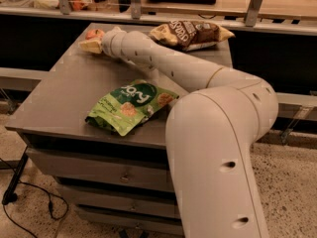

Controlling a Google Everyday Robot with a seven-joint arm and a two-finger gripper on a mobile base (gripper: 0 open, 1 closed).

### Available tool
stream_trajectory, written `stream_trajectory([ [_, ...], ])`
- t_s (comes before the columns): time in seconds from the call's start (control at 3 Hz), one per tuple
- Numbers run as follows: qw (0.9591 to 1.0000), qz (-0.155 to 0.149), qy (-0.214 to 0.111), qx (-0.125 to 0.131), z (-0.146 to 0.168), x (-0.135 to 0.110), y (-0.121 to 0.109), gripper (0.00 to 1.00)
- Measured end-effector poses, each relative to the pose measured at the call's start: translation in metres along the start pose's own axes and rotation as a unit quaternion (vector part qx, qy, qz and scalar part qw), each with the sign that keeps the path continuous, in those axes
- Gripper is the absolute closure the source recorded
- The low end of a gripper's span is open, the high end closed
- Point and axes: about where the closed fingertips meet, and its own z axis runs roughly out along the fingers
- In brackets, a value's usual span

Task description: Move apple near brown chip bag

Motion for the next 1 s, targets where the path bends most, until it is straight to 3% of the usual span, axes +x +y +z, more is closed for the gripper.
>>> stream_trajectory([
  [0.67,1.0,-0.004,0.0,-0.002,0.0044,-0.0013,-0.0009,0.64],
  [1.0,0.9997,-0.012,0.0,0.022,-0.003,-0.0044,-0.0056,0.87],
])
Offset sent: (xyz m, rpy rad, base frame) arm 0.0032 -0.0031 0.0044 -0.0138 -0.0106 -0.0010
